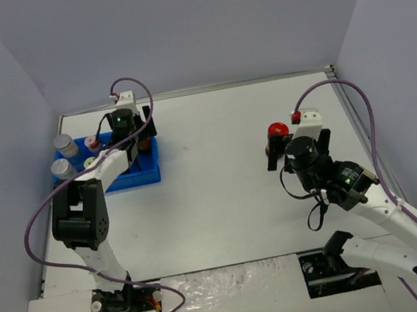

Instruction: Organize the condiment bottles

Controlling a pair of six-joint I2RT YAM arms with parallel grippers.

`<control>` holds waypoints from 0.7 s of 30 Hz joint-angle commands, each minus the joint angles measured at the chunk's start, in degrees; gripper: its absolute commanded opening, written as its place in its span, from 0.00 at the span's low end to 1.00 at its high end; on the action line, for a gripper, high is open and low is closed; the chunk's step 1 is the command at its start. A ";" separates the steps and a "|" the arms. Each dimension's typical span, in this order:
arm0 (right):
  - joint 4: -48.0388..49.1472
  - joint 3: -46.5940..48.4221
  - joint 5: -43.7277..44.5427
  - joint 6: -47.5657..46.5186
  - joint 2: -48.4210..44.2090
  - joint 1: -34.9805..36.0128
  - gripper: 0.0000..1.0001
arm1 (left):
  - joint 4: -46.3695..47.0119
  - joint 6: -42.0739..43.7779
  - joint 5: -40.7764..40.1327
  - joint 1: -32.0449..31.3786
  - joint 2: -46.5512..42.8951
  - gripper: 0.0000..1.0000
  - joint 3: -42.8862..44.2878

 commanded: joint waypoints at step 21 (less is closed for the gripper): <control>8.83 9.75 -15.16 -4.96 23.61 -21.30 1.00 | -30.42 -4.11 9.39 -2.69 -25.46 0.97 3.39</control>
